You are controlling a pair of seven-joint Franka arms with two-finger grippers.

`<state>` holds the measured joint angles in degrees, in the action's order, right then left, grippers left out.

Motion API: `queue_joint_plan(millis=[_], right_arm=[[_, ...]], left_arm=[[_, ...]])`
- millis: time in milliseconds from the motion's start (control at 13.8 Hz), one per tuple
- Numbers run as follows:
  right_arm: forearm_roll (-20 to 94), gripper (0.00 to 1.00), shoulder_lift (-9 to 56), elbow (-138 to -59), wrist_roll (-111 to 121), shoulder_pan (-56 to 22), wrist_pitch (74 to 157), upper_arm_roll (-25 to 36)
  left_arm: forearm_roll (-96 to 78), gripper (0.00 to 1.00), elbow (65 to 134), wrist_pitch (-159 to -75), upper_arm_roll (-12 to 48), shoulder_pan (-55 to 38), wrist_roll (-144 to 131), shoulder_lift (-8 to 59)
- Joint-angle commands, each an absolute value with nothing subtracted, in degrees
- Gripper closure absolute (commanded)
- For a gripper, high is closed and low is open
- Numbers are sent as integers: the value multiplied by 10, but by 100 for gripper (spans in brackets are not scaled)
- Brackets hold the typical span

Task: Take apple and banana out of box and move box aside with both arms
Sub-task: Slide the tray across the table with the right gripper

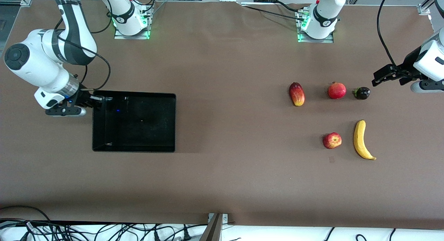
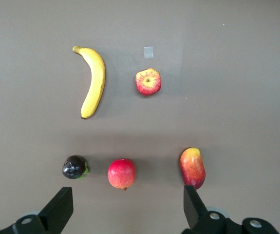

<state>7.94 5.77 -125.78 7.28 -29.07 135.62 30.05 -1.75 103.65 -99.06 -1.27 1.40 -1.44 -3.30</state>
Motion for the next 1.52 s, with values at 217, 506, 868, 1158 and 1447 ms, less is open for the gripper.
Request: queue_joint_plan(millis=[217,506,868,1158,1447], right_arm=[[86,100,35,-1340,118,-296,1487,337],[86,100,47,-1374,131,-296,1543,337],[85,100,79,-1378,159,-295,1554,337],[86,100,96,-1377,196,-286,1575,337],[86,100,101,-1375,199,-285,1577,337]], left_arm=[[-13,0,1049,-996,-6,21,-2,-46],[-13,0,1047,-997,-6,21,-3,-47],[-15,0,1027,-983,-6,20,-8,-47],[-21,0,979,-925,-6,20,-8,-47],[-25,0,968,-915,-6,21,-8,-47]])
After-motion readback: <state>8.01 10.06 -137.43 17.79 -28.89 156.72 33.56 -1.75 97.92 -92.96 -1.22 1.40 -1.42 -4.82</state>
